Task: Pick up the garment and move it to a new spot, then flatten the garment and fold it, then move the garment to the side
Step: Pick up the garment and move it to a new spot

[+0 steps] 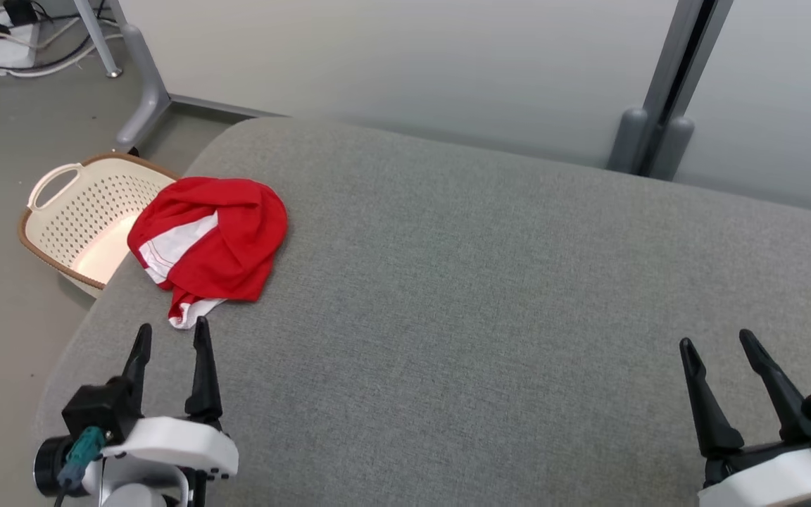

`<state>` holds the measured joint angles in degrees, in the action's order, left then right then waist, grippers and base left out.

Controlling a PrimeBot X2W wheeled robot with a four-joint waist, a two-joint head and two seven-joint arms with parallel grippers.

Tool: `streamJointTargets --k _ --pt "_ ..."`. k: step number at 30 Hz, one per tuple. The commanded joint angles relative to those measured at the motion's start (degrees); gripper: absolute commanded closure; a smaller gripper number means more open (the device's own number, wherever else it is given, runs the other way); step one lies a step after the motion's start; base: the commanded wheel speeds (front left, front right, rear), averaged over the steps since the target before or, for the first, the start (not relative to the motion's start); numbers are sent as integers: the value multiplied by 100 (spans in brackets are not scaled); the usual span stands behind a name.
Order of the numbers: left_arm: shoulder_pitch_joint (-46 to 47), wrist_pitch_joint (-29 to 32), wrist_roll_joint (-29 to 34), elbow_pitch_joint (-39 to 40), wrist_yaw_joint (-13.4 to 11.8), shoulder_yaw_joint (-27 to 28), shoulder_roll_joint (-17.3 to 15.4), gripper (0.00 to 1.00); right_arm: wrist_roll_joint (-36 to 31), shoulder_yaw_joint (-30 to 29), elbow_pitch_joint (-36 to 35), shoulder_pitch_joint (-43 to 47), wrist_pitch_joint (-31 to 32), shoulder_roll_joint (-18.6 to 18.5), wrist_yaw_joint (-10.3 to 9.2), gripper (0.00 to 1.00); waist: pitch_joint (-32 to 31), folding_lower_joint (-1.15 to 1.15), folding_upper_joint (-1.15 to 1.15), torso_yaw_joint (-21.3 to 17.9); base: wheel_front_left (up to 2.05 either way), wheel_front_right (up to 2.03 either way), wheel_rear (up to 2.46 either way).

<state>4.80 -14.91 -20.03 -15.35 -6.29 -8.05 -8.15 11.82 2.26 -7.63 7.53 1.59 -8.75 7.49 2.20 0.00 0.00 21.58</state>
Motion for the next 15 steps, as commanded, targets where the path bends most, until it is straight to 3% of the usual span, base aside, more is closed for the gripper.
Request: streamJointTargets --k 1,10,15 --pt "277 -21 -84 -170 70 55 20 0 -15 -32 -90 -136 63 -102 0 0 407 0 0 -130 0 0 0" --pt "1694 -25 -236 -1704 431 157 -80 0 -9 -89 -418 -625 290 -369 -1 0 1425 0 0 -469 0 0 0" --pt "2600 -28 -382 -2991 716 237 -155 0 14 -133 -460 -880 265 -433 0 0 1889 0 0 -696 0 0 0"
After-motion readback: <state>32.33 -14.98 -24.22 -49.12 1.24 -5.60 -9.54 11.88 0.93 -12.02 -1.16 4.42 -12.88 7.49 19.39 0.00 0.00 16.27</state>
